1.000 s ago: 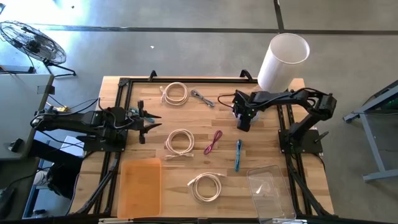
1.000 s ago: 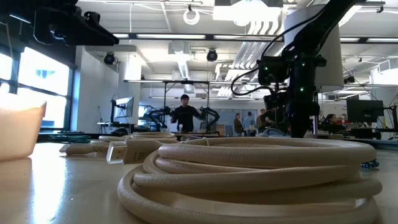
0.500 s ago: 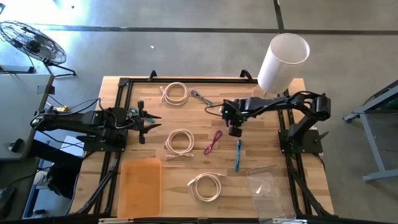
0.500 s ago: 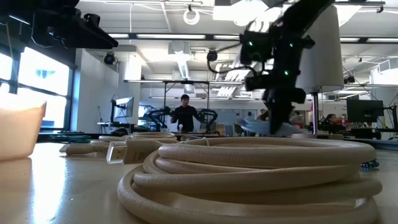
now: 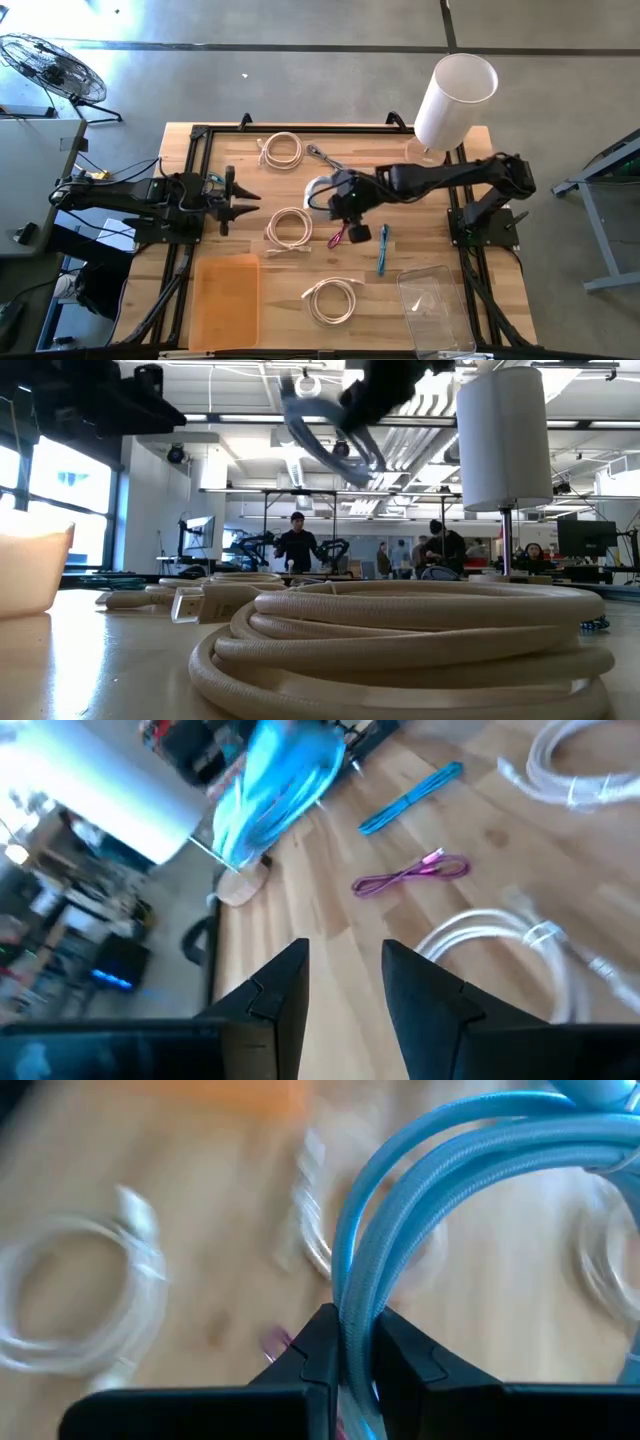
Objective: Pick & Place USB Port
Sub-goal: Put the light blue HDMI cable into the orange bin
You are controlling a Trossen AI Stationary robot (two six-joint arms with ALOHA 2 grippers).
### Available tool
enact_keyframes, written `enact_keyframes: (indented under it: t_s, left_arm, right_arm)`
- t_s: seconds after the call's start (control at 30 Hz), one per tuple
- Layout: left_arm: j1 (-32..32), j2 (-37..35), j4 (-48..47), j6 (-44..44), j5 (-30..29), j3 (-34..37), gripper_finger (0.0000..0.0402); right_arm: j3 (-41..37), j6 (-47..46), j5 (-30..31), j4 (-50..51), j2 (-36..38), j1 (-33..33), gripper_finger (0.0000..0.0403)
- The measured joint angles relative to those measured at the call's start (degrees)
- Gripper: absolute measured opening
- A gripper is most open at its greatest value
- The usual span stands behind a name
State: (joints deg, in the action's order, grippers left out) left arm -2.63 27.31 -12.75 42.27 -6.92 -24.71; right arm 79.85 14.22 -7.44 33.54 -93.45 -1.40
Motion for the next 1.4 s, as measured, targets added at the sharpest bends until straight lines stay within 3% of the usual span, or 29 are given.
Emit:
enact_keyframes:
  t_s: [0.23, 0.4, 0.6, 0.8, 1.1, 1.4]
  left_arm:
    - [0.00, 0.95, 6.45, 13.28, 3.67, 0.00, 0.0124]
    - [0.02, 2.96, 9.63, 16.25, 4.32, 0.00, 0.0124]
    - [0.00, 6.66, 16.35, 12.18, 11.91, 0.00, 0.0124]
    - [0.02, 11.55, 23.94, 6.41, 12.71, -0.04, 0.0124]
    - [0.02, 19.44, 20.54, -0.36, 18.29, -5.92, 0.0124]
    - [0.02, 27.90, 20.25, -1.96, 19.88, -10.10, 0.0124]
  right_arm:
    - [1.55, 2.52, -18.78, -12.06, 0.02, -1.06, 0.0031]
    - [1.55, 2.55, -25.62, -16.77, 0.02, -1.04, 0.0031]
    - [1.52, 2.09, -28.25, -18.23, -0.37, -1.02, 0.0031]
    - [1.51, 0.82, -30.21, -20.90, -1.50, -1.58, 0.0031]
    - [1.53, 0.24, -30.62, -21.57, -2.67, -3.29, 0.0031]
    - [1.53, -0.15, -30.62, -22.29, -4.72, -4.61, 0.0031]
